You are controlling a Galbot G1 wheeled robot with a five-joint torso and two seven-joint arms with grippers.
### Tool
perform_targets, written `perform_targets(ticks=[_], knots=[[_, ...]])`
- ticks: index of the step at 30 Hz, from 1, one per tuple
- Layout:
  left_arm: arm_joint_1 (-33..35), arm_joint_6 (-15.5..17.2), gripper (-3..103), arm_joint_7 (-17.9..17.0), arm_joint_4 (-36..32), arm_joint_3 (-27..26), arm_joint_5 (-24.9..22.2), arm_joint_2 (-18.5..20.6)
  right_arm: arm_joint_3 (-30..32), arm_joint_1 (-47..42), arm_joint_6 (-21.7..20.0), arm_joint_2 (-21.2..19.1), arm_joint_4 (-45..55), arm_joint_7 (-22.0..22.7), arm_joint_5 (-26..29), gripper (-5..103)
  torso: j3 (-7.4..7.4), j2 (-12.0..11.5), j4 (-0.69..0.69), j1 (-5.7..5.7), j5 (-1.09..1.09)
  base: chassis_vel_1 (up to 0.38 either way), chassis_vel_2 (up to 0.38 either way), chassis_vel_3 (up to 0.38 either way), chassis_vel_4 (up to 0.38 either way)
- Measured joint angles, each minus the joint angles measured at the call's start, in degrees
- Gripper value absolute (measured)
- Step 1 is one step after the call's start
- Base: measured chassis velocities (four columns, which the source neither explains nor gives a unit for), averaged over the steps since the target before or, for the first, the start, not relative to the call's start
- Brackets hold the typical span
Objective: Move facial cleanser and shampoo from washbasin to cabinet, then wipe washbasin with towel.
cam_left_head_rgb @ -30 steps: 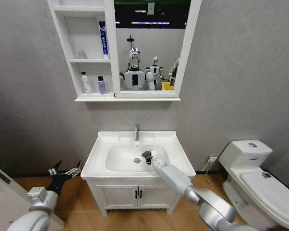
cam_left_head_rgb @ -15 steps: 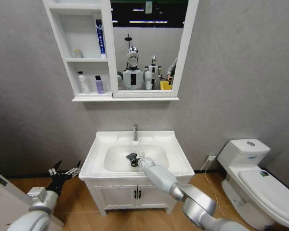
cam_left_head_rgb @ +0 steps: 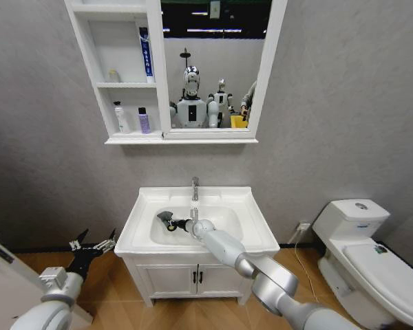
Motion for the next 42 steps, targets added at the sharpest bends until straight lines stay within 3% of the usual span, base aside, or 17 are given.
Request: perform_targets(ticks=[6, 9, 11, 14, 19, 28, 29, 31, 32, 34, 39, 42], knots=[[0.0, 0.0, 100, 0.0, 0.0, 0.0, 0.0, 0.0, 0.8, -1.3, 1.1, 0.0, -2.6, 1.3, -4.8, 6, 0.00, 0.0, 0.00, -0.01, 0.00, 0.000, 0.000, 0.000, 0.000], [0.0, 0.0, 100, 0.0, 0.0, 0.0, 0.0, 0.0, 1.4, -1.6, -0.6, -0.1, -2.9, 5.2, -6.0, 6, 0.00, 0.0, -0.03, -0.01, 0.00, 0.000, 0.000, 0.000, 0.000], [0.0, 0.0, 100, 0.0, 0.0, 0.0, 0.0, 0.0, 1.5, -1.9, -3.6, 0.0, -1.2, 10.3, -6.2, 6, 0.00, 0.0, -0.02, -0.01, 0.00, 0.000, 0.000, 0.000, 0.000], [0.0, 0.0, 100, 0.0, 0.0, 0.0, 0.0, 0.0, 1.3, -1.7, -5.5, -0.4, -0.5, 13.5, -8.1, 6, 0.00, 0.0, 0.01, -0.02, 0.00, 0.000, 0.000, 0.000, 0.000], [0.0, 0.0, 100, 0.0, 0.0, 0.0, 0.0, 0.0, 1.3, -0.5, -5.8, -0.3, -2.1, 14.6, -10.8, 6, -0.01, 0.0, -0.02, -0.02, 0.00, 0.000, 0.000, 0.000, 0.000], [0.0, 0.0, 100, 0.0, 0.0, 0.0, 0.0, 0.0, -0.2, 1.1, -3.6, -0.1, -3.4, 8.1, -8.4, 6, 0.00, 0.0, -0.01, -0.02, 0.00, 0.000, 0.000, 0.000, 0.000], [0.0, 0.0, 100, 0.0, 0.0, 0.0, 0.0, 0.0, -0.2, 0.9, -2.6, -0.1, -3.5, 6.1, -7.7, 6, -0.01, 0.0, -0.01, -0.01, 0.00, 0.000, 0.000, 0.000, 0.000], [0.0, 0.0, 100, 0.0, 0.0, 0.0, 0.0, 0.0, 0.3, -0.5, 1.2, -0.1, -3.8, -2.8, -6.9, 6, 0.00, 0.0, -0.01, -0.02, 0.00, 0.000, 0.000, 0.000, 0.000], [0.0, 0.0, 100, 0.0, 0.0, 0.0, 0.0, 0.0, 0.3, -0.5, 1.2, -0.1, -3.8, -2.8, -6.9, 6, 0.00, 0.0, -0.01, -0.02, 0.00, 0.000, 0.000, 0.000, 0.000], [0.0, 0.0, 100, 0.0, 0.0, 0.0, 0.0, 0.0, 0.4, -1.5, 3.3, -0.1, -3.9, -7.6, -6.8, 6, -0.01, 0.0, -0.01, -0.02, 0.00, 0.000, 0.000, 0.000, 0.000], [0.0, 0.0, 100, 0.0, 0.0, 0.0, 0.0, 0.0, 0.8, -2.0, 3.9, -0.1, -3.9, -8.1, -8.6, 6, -0.03, 0.0, 0.00, -0.02, 0.00, 0.000, 0.000, 0.000, 0.000], [0.0, 0.0, 100, 0.0, 0.0, 0.0, 0.0, 0.0, 1.6, -2.5, 0.8, -0.1, -3.1, -0.6, -12.6, 6, -0.04, 0.0, 0.00, -0.02, 0.00, 0.000, 0.000, 0.000, 0.000]])
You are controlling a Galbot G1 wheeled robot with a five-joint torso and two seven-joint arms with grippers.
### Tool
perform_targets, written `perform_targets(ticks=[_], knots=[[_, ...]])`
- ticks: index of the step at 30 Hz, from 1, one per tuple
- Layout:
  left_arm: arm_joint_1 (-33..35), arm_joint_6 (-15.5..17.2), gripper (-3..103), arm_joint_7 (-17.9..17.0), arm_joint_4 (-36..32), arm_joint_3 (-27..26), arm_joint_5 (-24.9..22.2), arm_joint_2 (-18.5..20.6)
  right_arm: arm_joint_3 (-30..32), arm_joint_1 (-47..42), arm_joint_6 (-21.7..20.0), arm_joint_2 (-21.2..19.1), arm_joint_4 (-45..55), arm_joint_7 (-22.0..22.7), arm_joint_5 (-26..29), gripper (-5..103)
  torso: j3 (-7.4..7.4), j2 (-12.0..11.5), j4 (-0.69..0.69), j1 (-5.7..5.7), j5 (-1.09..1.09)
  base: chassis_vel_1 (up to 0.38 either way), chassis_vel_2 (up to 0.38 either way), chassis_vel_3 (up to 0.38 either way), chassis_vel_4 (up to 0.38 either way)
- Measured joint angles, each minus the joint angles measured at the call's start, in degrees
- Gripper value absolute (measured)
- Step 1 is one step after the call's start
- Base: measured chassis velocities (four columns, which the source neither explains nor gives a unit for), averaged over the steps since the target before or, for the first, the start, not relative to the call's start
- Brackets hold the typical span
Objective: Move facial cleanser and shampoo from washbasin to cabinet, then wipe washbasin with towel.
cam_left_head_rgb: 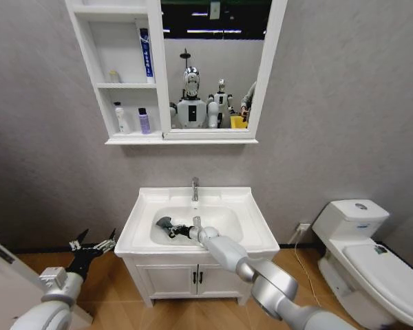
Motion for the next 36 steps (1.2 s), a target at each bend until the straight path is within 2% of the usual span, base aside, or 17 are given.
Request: perform_targets(ticks=[2, 7, 8, 11, 12, 14, 15, 18, 23, 26, 29, 31, 32, 34, 36], knots=[[0.0, 0.0, 100, 0.0, 0.0, 0.0, 0.0, 0.0, 0.1, -0.2, -0.8, 0.0, 0.5, 1.6, -0.3, 6, 0.00, 0.0, 0.00, 0.00, 0.00, 0.000, 0.000, 0.000, 0.000], [0.0, 0.0, 100, 0.0, 0.0, 0.0, 0.0, 0.0, 1.2, -2.2, -8.1, -3.7, 6.8, 13.1, -0.7, 6, 0.03, 0.0, 0.01, 0.01, 0.01, 0.000, 0.000, 0.000, 0.000], [0.0, 0.0, 100, 0.0, 0.0, 0.0, 0.0, 0.0, 1.2, -2.2, -8.1, -3.7, 6.8, 13.1, -0.7, 6, 0.03, 0.0, 0.01, 0.01, 0.01, 0.000, 0.000, 0.000, 0.000], [0.0, 0.0, 100, 0.0, 0.0, 0.0, 0.0, 0.0, 1.1, -3.0, -13.7, -7.6, 12.0, 20.5, 0.3, 6, 0.04, 0.0, -0.04, 0.00, 0.02, 0.000, 0.000, 0.000, 0.000], [0.0, 0.0, 100, 0.0, 0.0, 0.0, 0.0, 0.0, 1.1, -3.0, -13.7, -7.6, 12.0, 20.5, 0.3, 6, 0.04, 0.0, -0.04, 0.00, 0.02, 0.000, 0.000, 0.000, 0.000], [0.0, 0.0, 100, 0.0, 0.0, 0.0, 0.0, 0.0, 1.0, -3.4, -17.1, -10.6, 15.7, 25.2, 1.4, 6, 0.04, 0.0, -0.03, 0.00, 0.02, 0.000, 0.000, 0.000, 0.000], [0.0, 0.0, 100, 0.0, 0.0, 0.0, 0.0, 0.0, 1.0, -3.4, -17.1, -10.6, 15.7, 25.2, 1.4, 6, 0.04, 0.0, -0.03, 0.00, 0.02, 0.000, 0.000, 0.000, 0.000], [0.0, 0.0, 100, 0.0, 0.0, 0.0, 0.0, 0.0, 1.0, -4.0, -20.3, -13.5, 19.9, 30.1, 3.7, 6, 0.05, 0.0, 0.00, 0.00, 0.01, 0.000, 0.000, 0.000, 0.000], [0.0, 0.0, 100, 0.0, 0.0, 0.0, 0.0, 0.0, 1.8, -4.9, -21.2, -16.1, 23.5, 33.1, 4.2, 6, 0.05, 0.0, -0.01, 0.01, 0.02, 0.000, 0.000, 0.000, 0.000], [0.0, 0.0, 100, 0.0, 0.0, 0.0, 0.0, 0.0, 4.4, -6.5, -21.5, -21.0, 30.8, 36.8, 2.9, 6, 0.04, 0.0, 0.00, 0.01, 0.02, 0.000, 0.000, 0.000, 0.000], [0.0, 0.0, 100, 0.0, 0.0, 0.0, 0.0, 0.0, 5.1, -7.0, -21.6, -22.8, 33.2, 37.6, 2.9, 6, 0.04, 0.0, 0.01, 0.00, 0.03, 0.000, 0.000, 0.000, 0.000], [0.0, 0.0, 100, 0.0, 0.0, 0.0, 0.0, 0.0, 8.4, -9.1, -21.6, -30.1, 41.0, 40.1, 2.9, 6, 0.03, 0.0, -0.04, 0.00, 0.01, 0.000, 0.000, 0.000, 0.000], [0.0, 0.0, 100, 0.0, 0.0, 0.0, 0.0, 0.0, 8.4, -9.1, -21.6, -30.1, 41.0, 40.1, 2.9, 6, 0.03, 0.0, -0.04, 0.00, 0.01, 0.000, 0.000, 0.000, 0.000], [0.0, 0.0, 100, 0.0, 0.0, 0.0, 0.0, 0.0, 11.6, -10.8, -21.2, -34.7, 45.6, 40.6, 2.6, 6, 0.03, 0.0, -0.05, 0.00, 0.01, 0.000, 0.000, 0.000, 0.000], [0.0, 0.0, 100, 0.0, 0.0, 0.0, 0.0, 0.0, 12.6, -11.2, -21.0, -35.9, 46.4, 40.3, 2.5, 6, 0.03, 0.0, -0.05, 0.00, 0.01, 0.000, 0.000, 0.000, 0.000]])
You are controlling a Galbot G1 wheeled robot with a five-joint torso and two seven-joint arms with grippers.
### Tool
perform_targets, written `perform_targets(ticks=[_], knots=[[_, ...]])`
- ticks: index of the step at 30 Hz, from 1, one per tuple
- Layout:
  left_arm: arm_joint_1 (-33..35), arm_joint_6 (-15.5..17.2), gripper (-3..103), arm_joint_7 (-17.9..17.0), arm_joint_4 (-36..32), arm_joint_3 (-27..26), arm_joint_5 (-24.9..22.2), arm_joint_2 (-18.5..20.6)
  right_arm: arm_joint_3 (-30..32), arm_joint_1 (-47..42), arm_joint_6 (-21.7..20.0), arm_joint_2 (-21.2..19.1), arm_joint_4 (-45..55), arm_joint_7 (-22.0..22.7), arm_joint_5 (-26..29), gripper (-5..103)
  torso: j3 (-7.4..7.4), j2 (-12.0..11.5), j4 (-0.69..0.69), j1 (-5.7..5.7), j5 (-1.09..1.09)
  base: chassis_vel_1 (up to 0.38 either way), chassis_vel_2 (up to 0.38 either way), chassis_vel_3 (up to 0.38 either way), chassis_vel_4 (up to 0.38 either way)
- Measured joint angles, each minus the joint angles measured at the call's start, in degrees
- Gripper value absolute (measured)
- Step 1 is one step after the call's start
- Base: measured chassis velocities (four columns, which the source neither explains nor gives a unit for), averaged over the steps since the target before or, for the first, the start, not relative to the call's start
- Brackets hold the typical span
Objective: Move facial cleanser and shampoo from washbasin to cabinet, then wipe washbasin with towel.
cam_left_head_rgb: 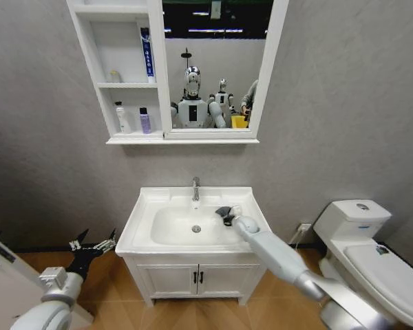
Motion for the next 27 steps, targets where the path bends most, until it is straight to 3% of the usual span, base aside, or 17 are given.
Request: perform_targets(ticks=[6, 18, 20, 27], knots=[[0.0, 0.0, 100, 0.0, 0.0, 0.0, 0.0, 0.0, 2.5, -0.5, 2.8, -1.9, -1.7, -3.9, -0.3, 6, 0.00, 0.0, 0.04, 0.00, 0.01, 0.000, 0.000, 0.000, 0.000], [0.0, 0.0, 100, 0.0, 0.0, 0.0, 0.0, 0.0, 3.1, 1.0, 9.6, 0.9, -10.8, -8.8, -5.8, 3, 0.00, 0.0, 0.05, 0.01, -0.02, 0.000, 0.000, 0.000, 0.000], [0.0, 0.0, 100, 0.0, 0.0, 0.0, 0.0, 0.0, 2.8, 1.5, 11.3, 1.1, -12.5, -10.7, -6.5, 6, 0.00, 0.0, 0.04, 0.01, -0.01, 0.000, 0.000, 0.000, 0.000], [0.0, 0.0, 100, 0.0, 0.0, 0.0, 0.0, 0.0, 2.4, 2.2, 17.4, 3.3, -15.4, -14.0, -9.8, 38, 0.01, 0.0, 0.05, 0.01, -0.01, 0.000, 0.000, 0.000, 0.000]])
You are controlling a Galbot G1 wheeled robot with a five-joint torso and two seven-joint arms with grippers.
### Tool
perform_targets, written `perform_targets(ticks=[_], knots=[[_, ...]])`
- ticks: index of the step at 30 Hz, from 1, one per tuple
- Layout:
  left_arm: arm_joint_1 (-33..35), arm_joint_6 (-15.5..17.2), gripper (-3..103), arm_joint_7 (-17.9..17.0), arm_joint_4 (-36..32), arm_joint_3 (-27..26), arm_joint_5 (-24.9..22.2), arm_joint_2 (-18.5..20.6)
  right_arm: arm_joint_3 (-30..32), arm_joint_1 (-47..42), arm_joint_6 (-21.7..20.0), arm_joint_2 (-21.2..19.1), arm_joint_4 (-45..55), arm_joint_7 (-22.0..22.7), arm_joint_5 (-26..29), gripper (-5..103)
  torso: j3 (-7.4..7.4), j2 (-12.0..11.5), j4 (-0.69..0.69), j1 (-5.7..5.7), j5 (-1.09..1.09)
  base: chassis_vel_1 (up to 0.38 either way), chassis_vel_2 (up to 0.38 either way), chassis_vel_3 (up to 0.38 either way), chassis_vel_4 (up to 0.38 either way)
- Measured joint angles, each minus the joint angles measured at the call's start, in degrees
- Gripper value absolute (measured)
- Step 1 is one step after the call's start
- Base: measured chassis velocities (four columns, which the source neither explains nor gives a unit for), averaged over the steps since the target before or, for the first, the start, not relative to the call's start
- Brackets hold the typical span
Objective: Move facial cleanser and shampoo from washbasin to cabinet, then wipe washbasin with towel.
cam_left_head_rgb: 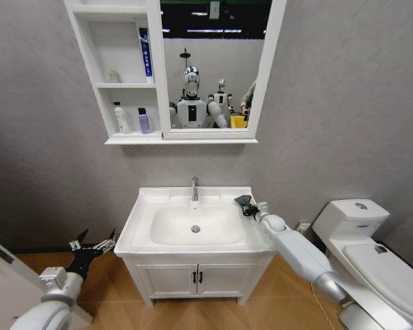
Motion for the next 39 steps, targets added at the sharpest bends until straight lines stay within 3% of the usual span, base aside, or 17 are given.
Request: perform_targets(ticks=[1, 3, 4, 11, 12, 14, 16, 18, 19, 21, 25, 27, 28, 30, 35, 39], knots=[[0.0, 0.0, 100, 0.0, 0.0, 0.0, 0.0, 0.0, 0.0, 0.0, 0.2, 0.2, -0.1, 0.0, -0.4, 44, 0.00, 0.0, 0.00, 0.00, -0.01, 0.000, 0.000, 0.000, 0.000], [0.0, 0.0, 100, 0.0, 0.0, 0.0, 0.0, 0.0, 0.0, 0.0, 0.3, 0.4, -0.2, 0.0, -0.5, 44, 0.00, 0.0, 0.00, 0.00, -0.01, 0.000, 0.000, 0.000, 0.000], [0.0, 0.0, 100, 0.0, 0.0, 0.0, 0.0, 0.0, 0.0, 0.0, 0.3, 0.5, -0.3, 0.3, -0.6, 54, 0.00, 0.0, 0.00, 0.00, 0.00, 0.000, 0.000, 0.000, 0.000], [0.0, 0.0, 100, 0.0, 0.0, 0.0, 0.0, 0.0, 0.2, 0.1, 0.5, 0.6, -1.0, 1.1, -2.6, 77, 0.00, 0.0, -0.01, 0.00, 0.00, 0.000, 0.000, 0.000, 0.000], [0.0, 0.0, 100, 0.0, 0.0, 0.0, 0.0, 0.0, 0.5, 0.0, 1.6, 0.6, -1.3, 1.0, -4.7, 77, 0.00, 0.0, 0.00, 0.00, -0.01, 0.000, 0.000, 0.000, 0.000], [0.0, 0.0, 100, 0.0, 0.0, 0.0, 0.0, 0.0, 1.3, -0.7, 5.5, 0.6, -1.7, -0.3, -7.9, 93, 0.00, 0.0, -0.01, 0.00, 0.00, 0.000, 0.000, 0.000, 0.000], [0.0, 0.0, 100, 0.0, 0.0, 0.0, 0.0, 0.0, 2.3, -1.4, 7.6, 0.6, -0.9, -0.6, -8.6, 97, 0.00, 0.0, -0.02, 0.00, 0.01, 0.000, 0.000, 0.000, 0.000], [0.0, 0.0, 100, 0.0, 0.0, 0.0, 0.0, 0.0, 3.4, -2.1, 9.9, 0.7, 0.3, -0.5, -8.9, 97, 0.00, 0.0, -0.02, 0.00, 0.01, 0.000, 0.000, 0.000, 0.000], [0.0, 0.0, 100, 0.0, 0.0, 0.0, 0.0, 0.0, 5.1, -3.1, 11.1, 0.7, 2.6, 1.9, -10.3, 99, 0.00, 0.0, 0.00, 0.00, 0.00, 0.000, 0.000, 0.000, 0.000], [0.0, 0.0, 100, 0.0, 0.0, 0.0, 0.0, 0.0, 8.1, -6.3, 8.3, -0.9, 9.6, 6.6, -10.8, 100, 0.00, 0.0, 0.02, 0.00, 0.01, 0.000, 0.000, 0.000, 0.000], [0.0, 0.0, 100, 0.0, 0.0, 0.0, 0.0, 0.0, 11.7, -11.7, 5.7, -3.6, 17.6, 9.0, -8.8, 100, -0.01, 0.0, 0.01, 0.00, -0.04, 0.000, 0.000, 0.000, 0.000], [0.0, 0.0, 100, 0.0, 0.0, 0.0, 0.0, 0.0, 17.3, -20.7, 4.1, -6.4, 26.1, 11.0, -7.5, 100, 0.00, 0.0, -0.06, -0.01, 0.05, 0.000, 0.000, 0.000, 0.000], [0.0, 0.0, 100, 0.0, 0.0, 0.0, 0.0, 0.0, 17.3, -20.7, 4.1, -6.4, 26.1, 11.0, -7.5, 100, 0.00, 0.0, -0.06, -0.01, 0.05, 0.000, 0.000, 0.000, 0.000], [0.0, 0.0, 100, 0.0, 0.0, 0.0, 0.0, 0.0, 24.5, -31.8, 3.9, -8.3, 36.1, 12.6, -6.9, 100, -0.01, 0.0, -0.04, -0.02, -0.03, 0.000, 0.000, 0.000, 0.000], [0.0, 0.0, 100, 0.0, 0.0, 0.0, 0.0, 0.0, 36.0, -49.2, 5.1, -7.7, 46.7, 11.9, -9.1, 100, -0.02, 0.0, -0.04, -0.03, 0.00, 0.000, 0.000, 0.000, 0.000], [0.0, 0.0, 100, 0.0, 0.0, 0.0, 0.0, 0.0, 40.4, -54.9, 5.8, -6.8, 50.5, 11.5, -10.5, 100, -0.02, 0.0, -0.02, -0.03, 0.01, 0.000, 0.000, 0.000, 0.000]])
